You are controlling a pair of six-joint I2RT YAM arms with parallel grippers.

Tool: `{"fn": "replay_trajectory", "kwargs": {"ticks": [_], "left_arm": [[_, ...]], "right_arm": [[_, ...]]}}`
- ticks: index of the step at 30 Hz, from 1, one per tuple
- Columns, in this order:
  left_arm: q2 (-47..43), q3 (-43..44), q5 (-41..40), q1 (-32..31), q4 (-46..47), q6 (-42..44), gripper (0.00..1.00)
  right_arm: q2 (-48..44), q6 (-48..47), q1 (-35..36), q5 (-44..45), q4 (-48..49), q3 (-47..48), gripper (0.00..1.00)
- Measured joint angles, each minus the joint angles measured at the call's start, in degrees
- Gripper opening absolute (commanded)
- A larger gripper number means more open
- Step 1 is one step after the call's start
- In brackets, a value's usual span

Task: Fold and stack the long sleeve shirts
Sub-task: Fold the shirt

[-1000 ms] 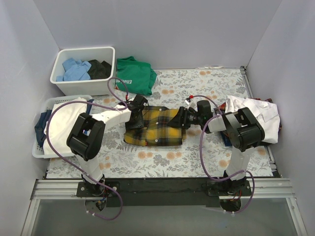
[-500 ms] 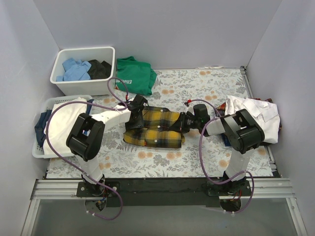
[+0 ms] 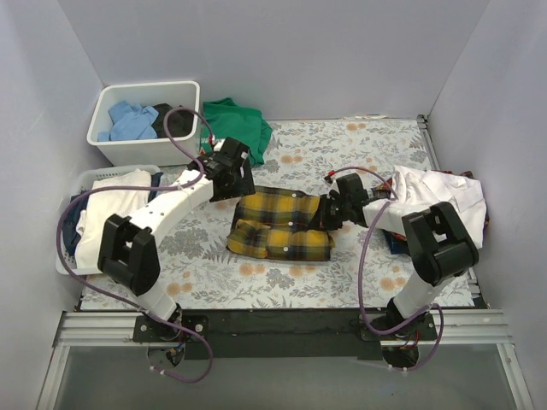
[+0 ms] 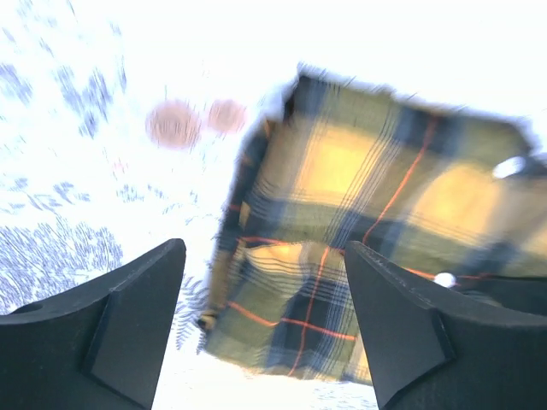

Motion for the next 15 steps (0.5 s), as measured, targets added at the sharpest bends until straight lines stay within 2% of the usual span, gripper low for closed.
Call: {"fn": "replay_trajectory", "kwargs": {"ticks": [7, 15], "left_arm": [[-6.0, 6.7, 0.0, 1.7, -1.0, 0.9, 0.77], [-6.0, 8.5, 0.7, 2.4, -3.9, 1.1, 0.77]], "right_arm": [[-6.0, -9.9, -3.7, 16.4, -25.1, 11.2, 0.01], [-10.8, -19.8, -4.7, 37.3, -39.3, 27.1, 0.01]]}}
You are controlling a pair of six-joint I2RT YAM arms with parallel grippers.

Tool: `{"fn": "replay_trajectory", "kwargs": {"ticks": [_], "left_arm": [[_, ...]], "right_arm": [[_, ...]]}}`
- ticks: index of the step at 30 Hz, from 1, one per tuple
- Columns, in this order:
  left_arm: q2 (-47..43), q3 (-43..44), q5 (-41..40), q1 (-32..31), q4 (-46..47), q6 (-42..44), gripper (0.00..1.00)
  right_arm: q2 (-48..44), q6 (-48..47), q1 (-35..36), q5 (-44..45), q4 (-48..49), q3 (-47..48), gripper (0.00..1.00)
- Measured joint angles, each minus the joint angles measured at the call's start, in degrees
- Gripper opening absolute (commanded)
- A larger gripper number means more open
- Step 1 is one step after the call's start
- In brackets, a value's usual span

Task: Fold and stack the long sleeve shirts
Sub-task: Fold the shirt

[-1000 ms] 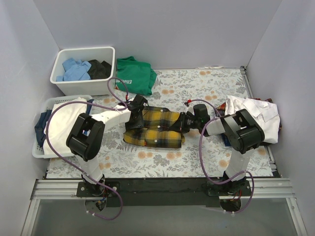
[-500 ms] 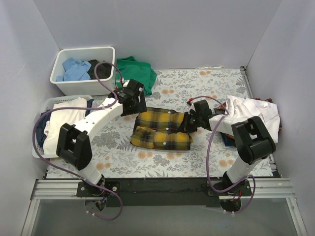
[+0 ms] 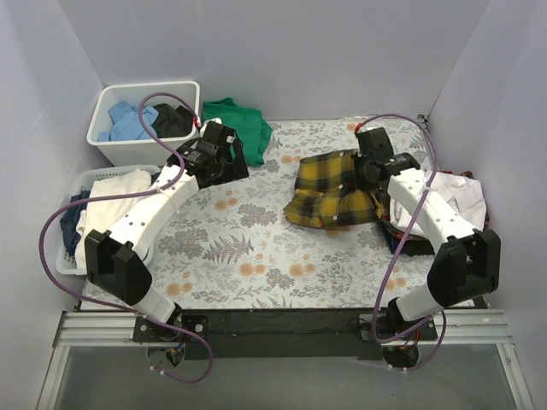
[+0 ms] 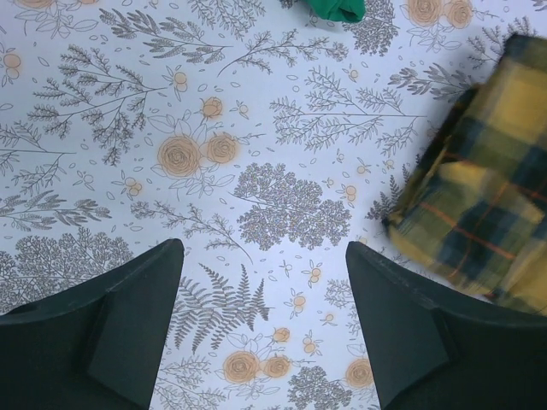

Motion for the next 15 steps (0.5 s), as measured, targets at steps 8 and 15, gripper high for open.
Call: {"fn": "replay_trajectory", "kwargs": {"ticks": [8, 15], "left_arm": [[-0.3, 1.4, 0.2, 0.2, -1.0, 0.0, 0.78], [-1.9, 1.5, -1.6, 1.6, -3.3, -2.3, 0.8]], "right_arm": [[-3.1, -12.5, 5.2, 21.4, -1.6, 10.4, 0.01], [2.0, -22.9, 22.9, 38.8, 2.6, 10.3, 0.01]]}}
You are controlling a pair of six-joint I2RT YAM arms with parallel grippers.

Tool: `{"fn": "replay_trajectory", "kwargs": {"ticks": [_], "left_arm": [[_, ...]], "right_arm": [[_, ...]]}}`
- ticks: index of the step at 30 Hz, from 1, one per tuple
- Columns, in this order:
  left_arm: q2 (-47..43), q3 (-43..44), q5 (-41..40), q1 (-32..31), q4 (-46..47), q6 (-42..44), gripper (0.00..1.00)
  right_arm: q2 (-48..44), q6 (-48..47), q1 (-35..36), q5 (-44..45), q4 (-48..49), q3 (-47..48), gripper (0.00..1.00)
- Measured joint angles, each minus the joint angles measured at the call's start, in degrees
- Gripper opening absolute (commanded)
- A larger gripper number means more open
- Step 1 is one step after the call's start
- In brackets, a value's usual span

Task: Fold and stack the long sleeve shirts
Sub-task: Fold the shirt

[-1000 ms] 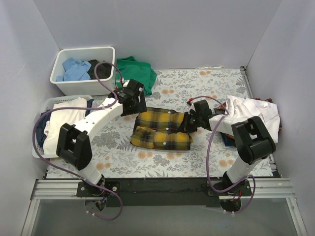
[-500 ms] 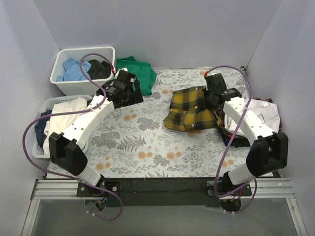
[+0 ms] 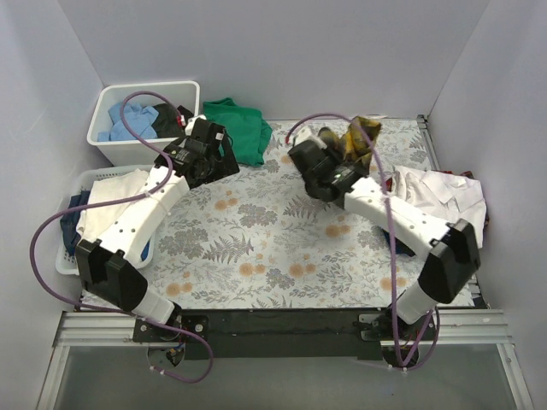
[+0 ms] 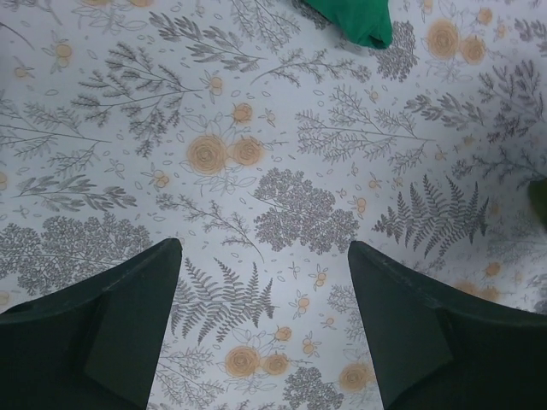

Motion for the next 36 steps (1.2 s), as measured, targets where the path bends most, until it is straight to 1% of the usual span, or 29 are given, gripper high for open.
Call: {"fn": "replay_trajectory", "kwargs": {"ticks": [4, 6, 9, 10, 11, 12, 13, 14, 15, 18, 20, 25, 27, 29, 30, 32, 34, 36], "left_arm": [[-3.5, -0.3, -2.2, 2.4, -0.6, -2.0, 0.82], [-5.7, -0.7, -3.2, 3.7, -0.6, -2.6, 0.82], [-8.9, -1.0, -4.8, 5.3, -1.0, -3.4, 0.84], [-9.7, -1.0, -5.4, 5.8, -1.0, -3.5, 0.84], [-10.4, -1.0, -5.8, 6.3, -1.0, -3.7, 0.85], [-10.9, -1.0, -6.2, 6.7, -1.0, -3.7, 0.85], [-11.2, -1.0, -6.4, 7.0, -1.0, -3.7, 0.85], [-11.5, -1.0, -6.6, 7.4, -1.0, -3.6, 0.85], [-11.6, -1.0, -6.7, 7.8, -1.0, -3.5, 0.85], [-11.4, -1.0, -6.7, 8.5, -1.0, -3.2, 0.86], [-11.3, -1.0, -6.3, 8.7, -1.0, -2.8, 0.86], [-11.0, -1.2, -3.3, 9.0, 0.0, -1.2, 0.87], [-10.2, -1.5, -0.6, 9.1, 1.1, 0.0, 0.83], [-9.0, -2.1, 2.2, 9.1, 2.0, 1.2, 0.81], [-8.2, -2.7, 4.5, 9.1, 2.7, 2.0, 0.79], [-6.5, -4.5, 9.7, 9.0, 4.2, 3.2, 0.77], [-5.2, -6.6, 13.9, 8.2, 5.9, 3.7, 0.76], [-4.0, -8.6, 16.3, 5.7, 7.1, 3.9, 0.75]], "right_arm": [[8.9, 0.8, 9.2, 4.4, 1.7, -3.4, 0.01], [16.2, 2.9, 13.6, 5.3, 1.3, -3.4, 0.01], [28.1, 7.1, 19.5, 5.3, -2.2, -0.9, 0.03], [31.3, 8.3, 21.1, 5.4, -3.7, 0.3, 0.25], [34.2, 9.4, 22.6, 5.4, -5.2, 1.5, 0.37], [36.4, 10.5, 24.0, 5.2, -6.5, 2.6, 0.47], [37.7, 11.4, 25.1, 4.8, -7.4, 3.4, 0.63], [38.0, 12.5, 26.1, 4.2, -8.5, 4.0, 0.67], [37.8, 13.6, 27.0, 3.1, -9.6, 4.6, 0.74], [34.4, 16.2, 28.6, -0.9, -11.2, 6.4, 0.8], [30.2, 17.8, 28.8, -3.6, -11.7, 7.1, 0.82], [15.1, 21.6, 27.6, -8.9, -12.0, 7.4, 0.82], [8.3, 23.3, 25.7, -11.0, -11.7, 6.2, 0.83], [1.7, 24.5, 22.5, -13.1, -10.8, 3.5, 0.83], [-1.7, 25.0, 19.9, -15.0, -10.6, 1.5, 0.82], [-5.9, 25.9, 14.1, -18.8, -10.6, -1.2, 0.81], [-7.6, 26.3, 6.4, -23.1, -10.5, -3.7, 0.79], [-6.5, 26.4, -0.6, -26.6, -10.3, -5.6, 0.79]]}}
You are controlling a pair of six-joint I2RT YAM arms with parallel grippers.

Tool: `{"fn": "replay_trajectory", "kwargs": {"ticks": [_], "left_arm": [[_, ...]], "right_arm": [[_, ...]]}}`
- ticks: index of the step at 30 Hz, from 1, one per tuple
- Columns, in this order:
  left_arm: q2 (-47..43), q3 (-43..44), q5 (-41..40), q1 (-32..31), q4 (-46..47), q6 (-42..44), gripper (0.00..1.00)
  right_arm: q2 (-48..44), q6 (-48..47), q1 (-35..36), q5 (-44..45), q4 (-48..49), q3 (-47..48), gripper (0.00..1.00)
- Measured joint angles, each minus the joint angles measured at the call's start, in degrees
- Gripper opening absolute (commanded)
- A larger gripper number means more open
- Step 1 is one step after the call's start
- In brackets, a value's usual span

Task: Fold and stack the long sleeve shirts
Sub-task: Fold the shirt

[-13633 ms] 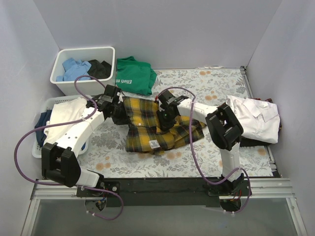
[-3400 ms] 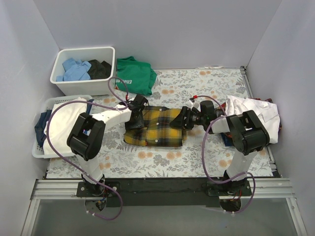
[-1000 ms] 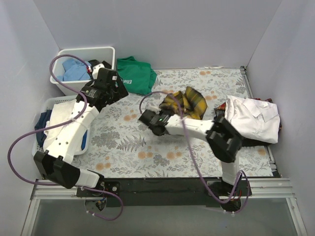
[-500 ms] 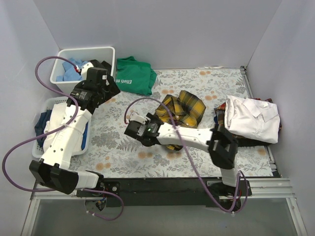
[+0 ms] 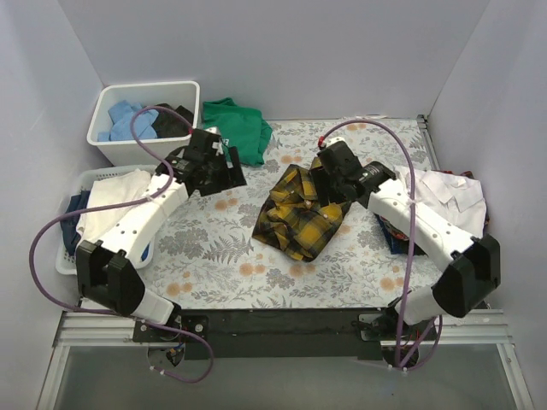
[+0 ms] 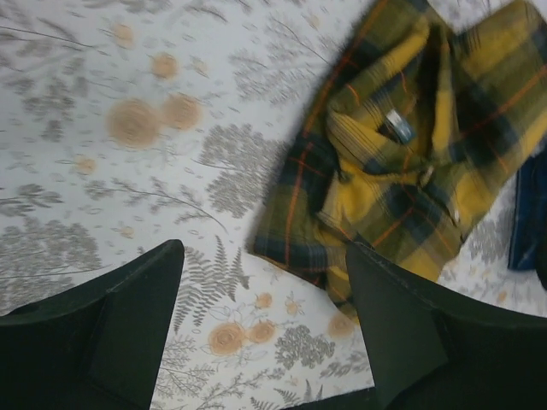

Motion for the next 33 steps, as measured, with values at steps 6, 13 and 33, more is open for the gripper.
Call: {"fn": "replay_trajectory", "kwargs": {"ticks": [6, 13, 33], "left_arm": [[5.0, -0.7, 4.6, -13.7, 5.3, -0.2, 0.7], [14.2, 1.1, 8.7, -20.8, 12.2, -2.1, 0.63], [19.0, -9.7, 11.5, -25.7, 20.7, -2.4, 0.49]], "right_arm": [[9.8, 0.9, -10.1, -11.2, 0.7, -1.0, 0.72], [18.7, 3.6, -18.8, -23.3, 1.7, 1.9, 0.67], [19.7, 5.4, -27.2, -31.6, 2.9, 5.7, 0.62]]}}
